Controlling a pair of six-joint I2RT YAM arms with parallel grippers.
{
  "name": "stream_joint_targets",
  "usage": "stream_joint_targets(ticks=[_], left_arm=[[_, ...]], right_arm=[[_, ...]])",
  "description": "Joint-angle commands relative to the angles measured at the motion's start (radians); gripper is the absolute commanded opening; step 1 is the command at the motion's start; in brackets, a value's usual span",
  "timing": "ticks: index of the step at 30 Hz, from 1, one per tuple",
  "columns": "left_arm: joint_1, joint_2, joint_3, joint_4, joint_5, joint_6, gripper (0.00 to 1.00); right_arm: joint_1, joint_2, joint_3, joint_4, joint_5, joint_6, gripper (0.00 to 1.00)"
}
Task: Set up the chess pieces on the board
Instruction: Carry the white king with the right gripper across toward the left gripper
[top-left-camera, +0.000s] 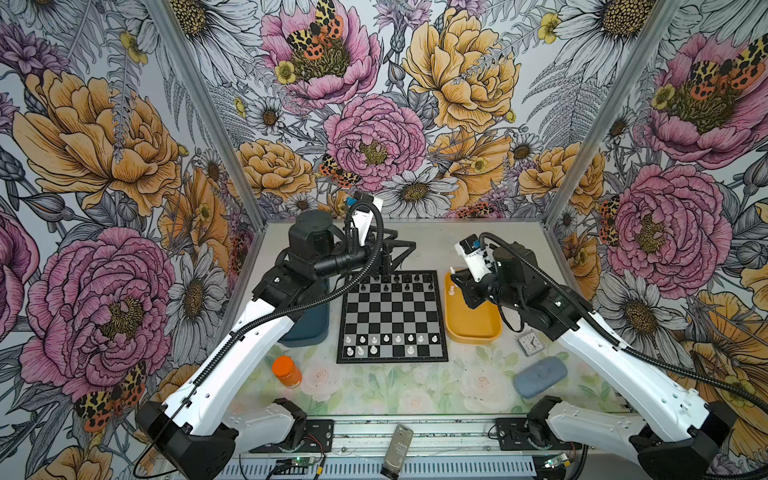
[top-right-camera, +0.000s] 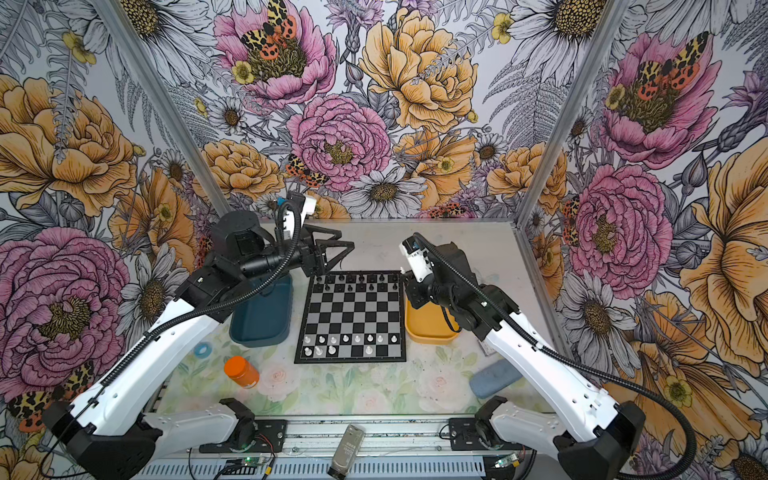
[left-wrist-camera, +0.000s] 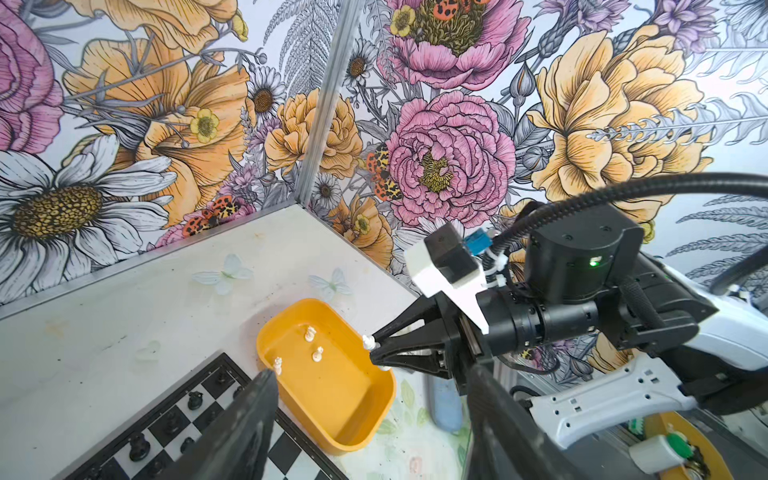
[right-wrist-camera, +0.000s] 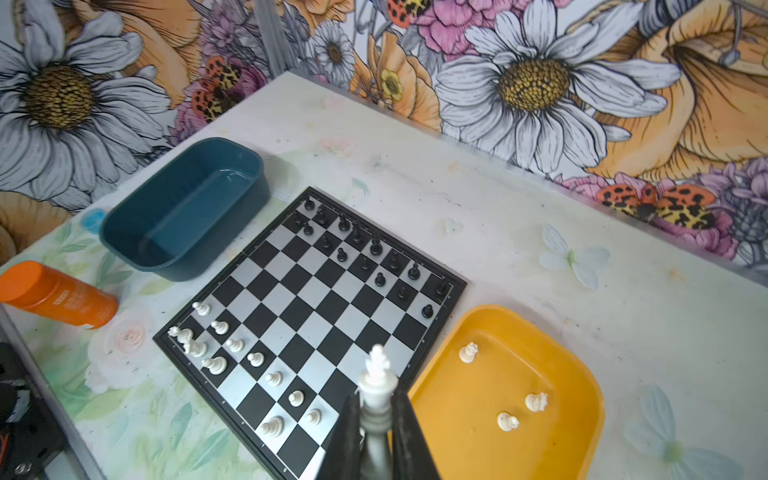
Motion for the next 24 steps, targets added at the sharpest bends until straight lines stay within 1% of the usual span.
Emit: stream_joint_targets(ticks=[1,7,12,15,19,24], left_arm=[[0.003,-0.013,0.038,-0.136,0.052,-0.041,0.73],[-0.059,0.035,0.095,-0.251,0.069,-0.051,0.71],[-0.1,0.066,0.128,-0.334,0.071,-0.065,0.69],[-0.103,0.071,0.136,-0.395,0.09,-0.079,0.67],[-0.106,0.05,0.14,-0.488,0.059,-0.071,0.66],[-0.123,0.042,0.132,-0.53,0.071,-0.076,0.65]], right_arm=[[0.046,-0.066,-0.025,0.092,-0.038,-0.065,0.0],[0.157,-0.08,-0.018,0.09,-0.032,-0.104,0.0],[0.26,-0.067,-0.001,0.064,0.022,-0.149,0.0],[0.296,-0.06,0.003,0.052,0.044,-0.168,0.0],[0.333,-0.06,-0.004,0.04,0.072,-0.187,0.0],[0.359,-0.054,-0.012,0.036,0.095,-0.207,0.0]])
